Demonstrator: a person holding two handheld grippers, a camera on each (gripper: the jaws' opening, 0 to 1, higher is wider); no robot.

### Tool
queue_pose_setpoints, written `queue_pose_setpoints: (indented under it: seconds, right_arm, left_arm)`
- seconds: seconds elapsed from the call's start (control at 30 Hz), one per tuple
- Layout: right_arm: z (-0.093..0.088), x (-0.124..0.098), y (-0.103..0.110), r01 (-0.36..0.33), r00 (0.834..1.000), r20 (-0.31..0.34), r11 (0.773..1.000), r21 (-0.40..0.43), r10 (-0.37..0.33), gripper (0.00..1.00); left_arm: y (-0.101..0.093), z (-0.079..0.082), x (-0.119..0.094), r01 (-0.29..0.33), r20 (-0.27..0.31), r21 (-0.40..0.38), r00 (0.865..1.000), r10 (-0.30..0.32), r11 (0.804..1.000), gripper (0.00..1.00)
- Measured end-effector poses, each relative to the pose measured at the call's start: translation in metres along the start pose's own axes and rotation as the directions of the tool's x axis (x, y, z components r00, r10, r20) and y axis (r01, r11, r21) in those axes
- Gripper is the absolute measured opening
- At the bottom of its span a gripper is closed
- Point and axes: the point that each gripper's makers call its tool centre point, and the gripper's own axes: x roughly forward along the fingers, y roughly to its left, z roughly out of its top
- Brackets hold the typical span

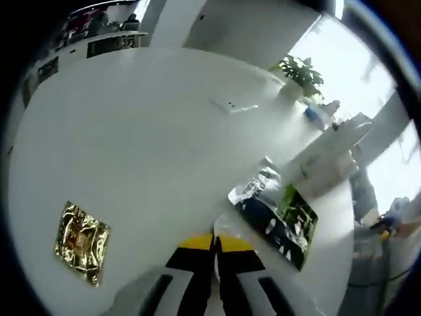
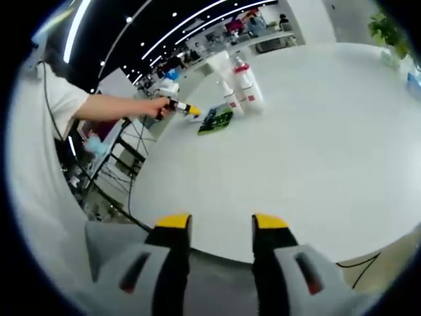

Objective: Arrange the skincare products in the storage area until every visible bottle or jar stands upright without overlapping.

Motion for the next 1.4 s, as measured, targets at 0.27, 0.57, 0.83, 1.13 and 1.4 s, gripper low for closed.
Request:
queue_pose_setpoints:
  seconds: [0.27,0.57,0.83,1.13,1.4]
  right_arm:
    - [-0.001,0.000,-0.001,0.006,1.000,-0.002,1.000,-0.001,-0.006,0.38]
    - [-0.002,0.001,0.000,0.003,1.000,-0.008,1.000,-0.003,-0.003,0.38]
    - [-0.002,0.001,0.001,0.001,1.000,-0.008,1.000,-0.005,-0.001,0.38]
    - [-0.001,0.001,0.001,-0.001,1.000,-0.007,1.000,-0.010,0.001,0.38]
    - [-0.001,0.001,0.001,-0.002,1.000,-0.004,1.000,-0.009,0.002,0.37]
  left_arm:
    - [0.005,-0.003,0.002,-0.025,0.010,-0.041,1.000,0.025,0.999,0.01]
    - [0.012,-0.001,0.002,-0.066,0.038,-0.100,0.997,0.071,0.993,0.02]
    - [0.029,0.000,0.007,-0.070,0.074,-0.196,0.994,0.086,0.978,0.04]
    - [0.035,0.003,0.009,-0.103,0.083,-0.134,0.990,0.115,0.986,0.13]
    - [0.036,0.003,0.007,-0.157,0.051,-0.002,0.986,0.157,0.988,0.22]
